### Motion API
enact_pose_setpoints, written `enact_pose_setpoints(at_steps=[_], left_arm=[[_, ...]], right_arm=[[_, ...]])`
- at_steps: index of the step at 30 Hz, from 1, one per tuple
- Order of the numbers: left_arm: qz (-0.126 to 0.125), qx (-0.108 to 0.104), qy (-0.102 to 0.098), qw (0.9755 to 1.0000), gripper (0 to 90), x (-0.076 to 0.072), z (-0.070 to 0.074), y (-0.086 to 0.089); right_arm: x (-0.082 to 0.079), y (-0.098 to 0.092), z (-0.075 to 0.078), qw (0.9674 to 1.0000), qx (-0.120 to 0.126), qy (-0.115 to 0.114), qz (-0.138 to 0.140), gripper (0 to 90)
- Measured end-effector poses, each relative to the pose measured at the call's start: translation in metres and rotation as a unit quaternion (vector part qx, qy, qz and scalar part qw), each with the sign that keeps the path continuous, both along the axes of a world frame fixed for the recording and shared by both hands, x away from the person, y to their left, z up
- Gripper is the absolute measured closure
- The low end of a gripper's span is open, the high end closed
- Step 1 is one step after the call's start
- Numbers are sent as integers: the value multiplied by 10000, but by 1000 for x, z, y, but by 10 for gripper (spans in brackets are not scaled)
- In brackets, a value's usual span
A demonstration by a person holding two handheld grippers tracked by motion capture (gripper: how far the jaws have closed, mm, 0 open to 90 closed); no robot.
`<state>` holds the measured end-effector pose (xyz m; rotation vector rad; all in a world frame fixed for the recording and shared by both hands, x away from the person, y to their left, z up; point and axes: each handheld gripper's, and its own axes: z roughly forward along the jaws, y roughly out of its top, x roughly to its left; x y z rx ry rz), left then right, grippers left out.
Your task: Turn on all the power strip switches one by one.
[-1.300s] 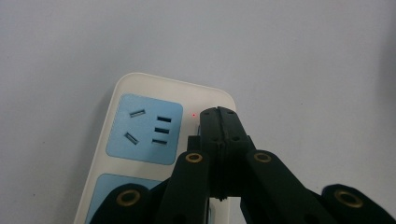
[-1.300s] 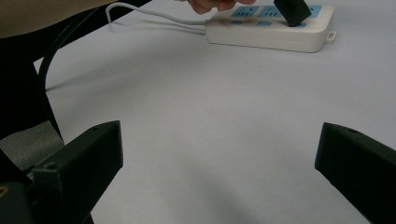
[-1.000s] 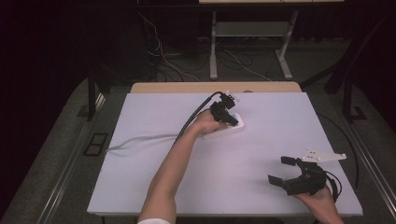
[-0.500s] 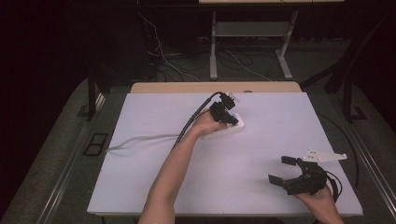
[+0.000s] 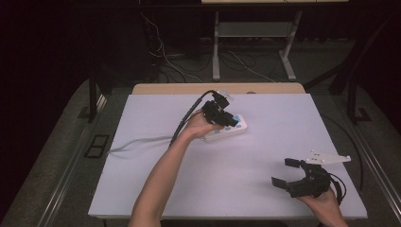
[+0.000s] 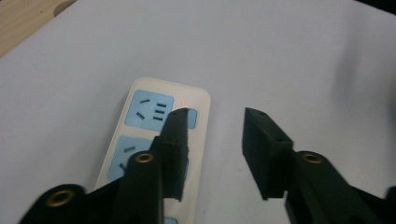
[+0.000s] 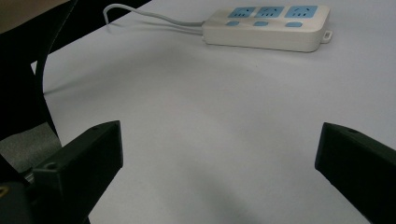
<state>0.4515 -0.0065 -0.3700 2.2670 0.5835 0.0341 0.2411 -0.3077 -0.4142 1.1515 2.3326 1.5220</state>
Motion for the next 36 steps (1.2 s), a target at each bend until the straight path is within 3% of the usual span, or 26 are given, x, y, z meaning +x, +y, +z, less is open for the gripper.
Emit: enact_pose_setpoints(at_steps=[3, 7, 14, 22, 36], left_arm=[[81, -181, 70, 9998, 369, -6, 5, 13], [174, -449, 83, 9988, 245, -18, 11, 35], [473, -454, -63, 9978, 3, -40, 17, 68], [675, -505, -190, 9963, 0, -64, 18, 96], [918, -651, -391, 9929, 0, -100, 13, 125]], right_arm=[[0, 0, 0, 10000, 8, 5, -10, 7], [0, 1, 0, 10000, 3, -8, -10, 7], [0, 2, 0, 10000, -10, -15, 13, 7], [0, 4, 0, 10000, -17, -4, 6, 7], [0, 6, -1, 10000, -33, 21, 18, 7]])
